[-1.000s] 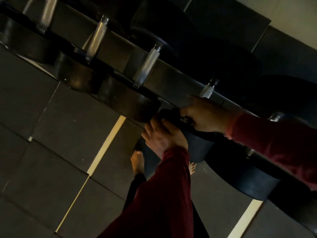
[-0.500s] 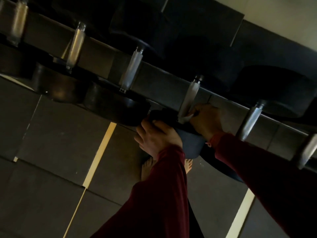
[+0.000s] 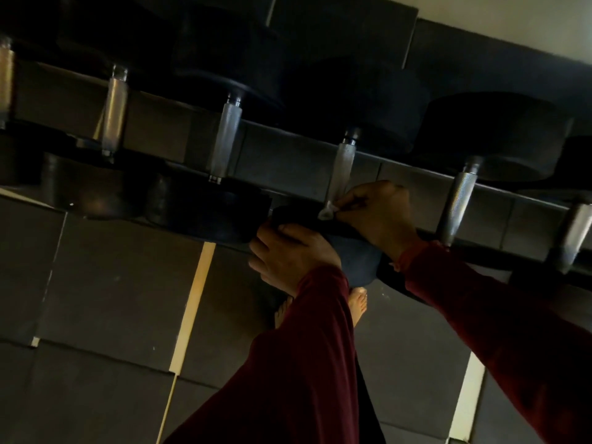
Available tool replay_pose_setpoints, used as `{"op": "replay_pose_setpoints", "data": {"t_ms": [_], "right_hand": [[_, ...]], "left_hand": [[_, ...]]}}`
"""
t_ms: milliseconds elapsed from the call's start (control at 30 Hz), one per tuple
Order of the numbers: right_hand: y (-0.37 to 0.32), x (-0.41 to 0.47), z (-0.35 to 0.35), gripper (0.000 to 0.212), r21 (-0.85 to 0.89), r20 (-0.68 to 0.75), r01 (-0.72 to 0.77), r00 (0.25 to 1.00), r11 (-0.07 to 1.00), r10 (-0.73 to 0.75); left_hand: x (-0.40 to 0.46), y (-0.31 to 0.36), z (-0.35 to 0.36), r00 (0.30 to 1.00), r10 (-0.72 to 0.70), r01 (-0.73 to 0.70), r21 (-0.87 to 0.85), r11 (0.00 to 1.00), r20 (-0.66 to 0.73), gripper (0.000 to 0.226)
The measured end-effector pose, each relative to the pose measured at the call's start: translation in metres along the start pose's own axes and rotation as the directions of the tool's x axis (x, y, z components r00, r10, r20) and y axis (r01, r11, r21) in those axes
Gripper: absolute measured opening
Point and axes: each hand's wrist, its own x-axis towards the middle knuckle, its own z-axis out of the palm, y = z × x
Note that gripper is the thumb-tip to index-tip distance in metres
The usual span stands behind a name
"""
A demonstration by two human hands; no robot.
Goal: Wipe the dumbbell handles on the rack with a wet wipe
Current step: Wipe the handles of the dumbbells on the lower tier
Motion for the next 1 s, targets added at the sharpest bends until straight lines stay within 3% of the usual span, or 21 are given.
{"op": "replay_pose_setpoints", "data": {"t_ms": [133, 200, 300, 367, 433, 533, 633, 700, 767, 867, 933, 1000], "right_hand": [[-0.004, 0.004, 0.002, 0.01, -0.002, -0.148, 0.154, 0.977, 0.988, -0.152], [-0.005, 0.014, 0.002, 0.008, 0.1, -0.33, 0.132, 0.939, 0.986, -0.092], [-0.011, 0.033, 0.006, 0.004, 0.214, -0.59, 0.131, 0.807, 0.968, 0.021], [-0.015, 0.041, 0.012, 0.004, 0.294, -0.661, 0.09, 0.738, 0.952, 0.135], [-0.019, 0.043, 0.02, 0.007, 0.492, -0.603, -0.017, 0.714, 0.871, 0.355], [-0.024, 0.044, 0.024, 0.013, 0.837, -0.348, -0.087, 0.676, 0.54, 0.649], [-0.021, 0.05, 0.018, 0.016, 0.971, -0.121, -0.057, 0.722, 0.233, 0.681], [-0.017, 0.054, 0.015, 0.012, 0.989, -0.03, -0.072, 0.763, 0.131, 0.646], [-0.013, 0.056, 0.011, 0.012, 0.985, 0.01, -0.115, 0.783, 0.128, 0.621], [-0.015, 0.054, 0.008, 0.015, 0.959, -0.026, -0.153, 0.788, 0.237, 0.616], [-0.02, 0.05, 0.01, 0.012, 0.95, -0.109, -0.109, 0.765, 0.294, 0.635], [-0.024, 0.047, 0.012, 0.01, 0.962, -0.121, -0.063, 0.773, 0.264, 0.623]], "left_hand": [[0.0, 0.0, 0.0, 1.0, 0.006, -0.006, -0.016, 1.0, 0.005, 0.043], [-0.001, 0.0, 0.0, 1.0, 0.012, -0.012, -0.015, 1.0, 0.001, 0.042], [-0.002, 0.0, 0.0, 1.0, 0.012, -0.012, -0.003, 1.0, -0.01, 0.042], [-0.002, 0.0, 0.0, 1.0, 0.009, -0.009, -0.006, 1.0, -0.008, 0.043], [-0.002, -0.002, 0.0, 1.0, 0.007, -0.007, -0.011, 1.0, -0.009, 0.044], [-0.002, -0.002, 0.0, 1.0, -0.003, 0.002, -0.02, 1.0, -0.016, 0.046], [-0.003, -0.002, 0.0, 1.0, -0.013, 0.012, -0.02, 1.0, -0.017, 0.045], [-0.003, -0.002, 0.001, 1.0, -0.018, 0.017, -0.016, 1.0, -0.011, 0.043], [-0.004, -0.003, 0.0, 1.0, -0.019, 0.019, -0.012, 1.0, -0.012, 0.043], [-0.003, -0.002, 0.0, 1.0, -0.028, 0.028, 0.006, 1.0, -0.01, 0.038], [-0.002, -0.002, 0.001, 0.999, -0.035, 0.035, 0.015, 0.999, 0.0, 0.037], [-0.002, -0.001, 0.0, 0.999, -0.042, 0.042, 0.018, 0.999, 0.007, 0.037]]}}
